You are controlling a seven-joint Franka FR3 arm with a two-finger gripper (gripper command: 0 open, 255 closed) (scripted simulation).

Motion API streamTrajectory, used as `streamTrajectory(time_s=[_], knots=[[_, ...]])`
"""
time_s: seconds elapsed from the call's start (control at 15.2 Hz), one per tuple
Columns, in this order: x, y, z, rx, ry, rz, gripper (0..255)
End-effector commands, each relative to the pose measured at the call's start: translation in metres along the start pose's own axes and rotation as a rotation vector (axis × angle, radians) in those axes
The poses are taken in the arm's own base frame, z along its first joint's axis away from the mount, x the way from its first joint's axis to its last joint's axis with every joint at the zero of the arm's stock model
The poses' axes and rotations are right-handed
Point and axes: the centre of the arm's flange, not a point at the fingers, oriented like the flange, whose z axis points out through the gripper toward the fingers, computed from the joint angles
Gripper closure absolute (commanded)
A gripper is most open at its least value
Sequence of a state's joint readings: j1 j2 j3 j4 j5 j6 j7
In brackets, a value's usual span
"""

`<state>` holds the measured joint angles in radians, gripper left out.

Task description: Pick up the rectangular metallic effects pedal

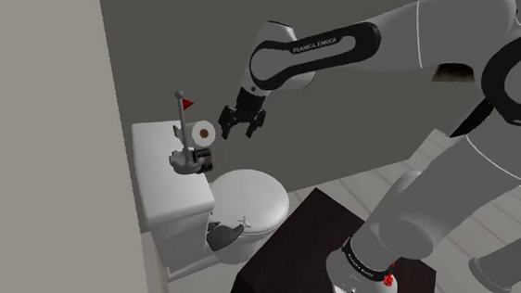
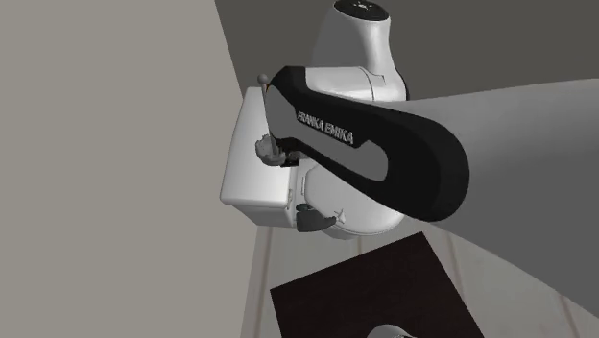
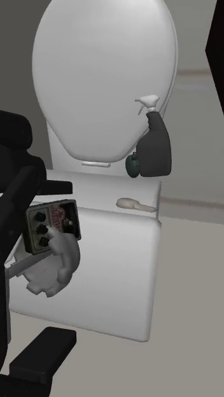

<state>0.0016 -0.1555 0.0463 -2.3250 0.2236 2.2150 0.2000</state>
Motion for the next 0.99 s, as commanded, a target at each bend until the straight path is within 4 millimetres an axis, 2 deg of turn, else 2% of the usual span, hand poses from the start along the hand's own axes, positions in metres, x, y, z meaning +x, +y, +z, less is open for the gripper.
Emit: streamTrajectory(time_s=[0.0, 0.73, 0.92], knots=[[0.018, -0.005, 0.021, 0.012, 0.002, 0.038, 0], [0.118, -0.013, 0.123, 0.078, 0.008, 0.238, 0], [0.118, -0.011, 0.134, 0.079, 0.008, 0.239, 0]])
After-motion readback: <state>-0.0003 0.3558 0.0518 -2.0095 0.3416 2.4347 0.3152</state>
